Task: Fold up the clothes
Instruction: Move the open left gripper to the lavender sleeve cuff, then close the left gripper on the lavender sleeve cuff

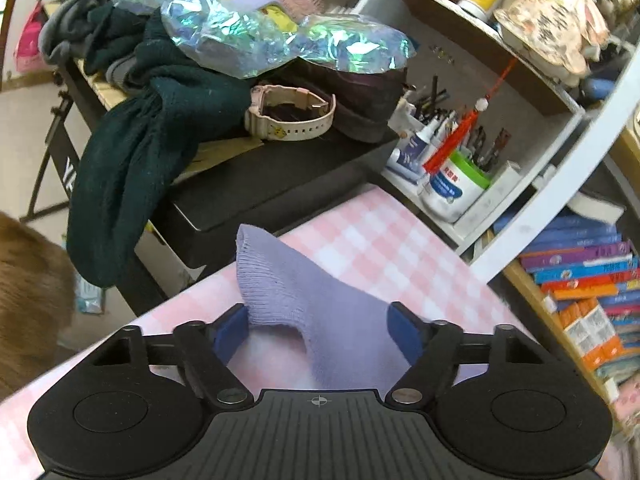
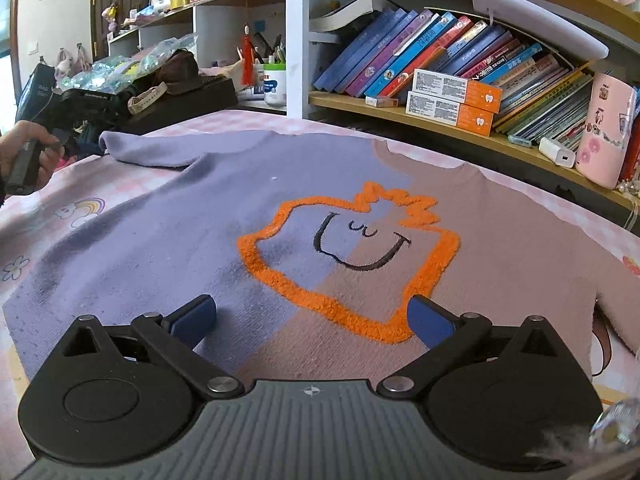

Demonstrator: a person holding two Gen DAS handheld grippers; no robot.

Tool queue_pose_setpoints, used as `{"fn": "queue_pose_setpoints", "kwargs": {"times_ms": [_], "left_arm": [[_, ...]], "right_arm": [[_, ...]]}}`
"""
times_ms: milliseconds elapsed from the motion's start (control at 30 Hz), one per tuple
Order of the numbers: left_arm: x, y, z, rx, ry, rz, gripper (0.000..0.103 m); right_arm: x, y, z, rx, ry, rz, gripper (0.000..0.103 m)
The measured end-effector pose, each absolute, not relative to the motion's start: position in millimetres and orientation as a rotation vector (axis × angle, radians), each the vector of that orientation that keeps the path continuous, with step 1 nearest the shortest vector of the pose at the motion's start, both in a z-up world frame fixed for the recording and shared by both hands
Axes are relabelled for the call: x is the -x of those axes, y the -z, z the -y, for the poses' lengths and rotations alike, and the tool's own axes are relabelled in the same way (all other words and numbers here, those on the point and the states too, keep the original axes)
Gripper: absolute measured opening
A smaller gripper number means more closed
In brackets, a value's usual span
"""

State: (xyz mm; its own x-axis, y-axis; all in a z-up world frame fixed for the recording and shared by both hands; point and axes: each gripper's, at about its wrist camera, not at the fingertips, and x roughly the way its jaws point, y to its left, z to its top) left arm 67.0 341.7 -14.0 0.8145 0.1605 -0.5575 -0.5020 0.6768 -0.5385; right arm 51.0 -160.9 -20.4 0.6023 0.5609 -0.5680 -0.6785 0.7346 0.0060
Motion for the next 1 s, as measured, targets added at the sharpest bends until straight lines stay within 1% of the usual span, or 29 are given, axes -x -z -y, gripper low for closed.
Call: {"fn": "queue_pose_setpoints", "kwargs": {"times_ms": [100, 200, 433, 633, 767, 1000], "left_arm": [[-71, 18, -334, 0.795, -0.296, -0.506, 0.069], [-76, 18, -323, 0.751, -0.285, -0.509, 0.07], [-82, 17, -340, 0.776, -0.339, -0.497, 0.069], [-78, 20, -338, 0.764, -0.351, -0.464, 0.069], [-78, 19, -337, 0.743, -0.348, -0.465, 0.071], [-78, 19, -333, 0.708, -0.346, -0.467, 0.071]], "right_arm": [[-52, 20, 162, 0.214, -0.722, -0.578, 0.103], [-51, 20, 162, 0.212, -0.719, -0.575, 0.103], [-49, 22, 159, 0.241, -0.701, -0.573, 0.103], [-47, 24, 153, 0.283, -0.689, -0.579, 0.103], [-50, 25, 154, 0.27, -0.694, -0.594, 0.103], [-51, 26, 154, 0.264, -0.691, -0.599, 0.103]]}}
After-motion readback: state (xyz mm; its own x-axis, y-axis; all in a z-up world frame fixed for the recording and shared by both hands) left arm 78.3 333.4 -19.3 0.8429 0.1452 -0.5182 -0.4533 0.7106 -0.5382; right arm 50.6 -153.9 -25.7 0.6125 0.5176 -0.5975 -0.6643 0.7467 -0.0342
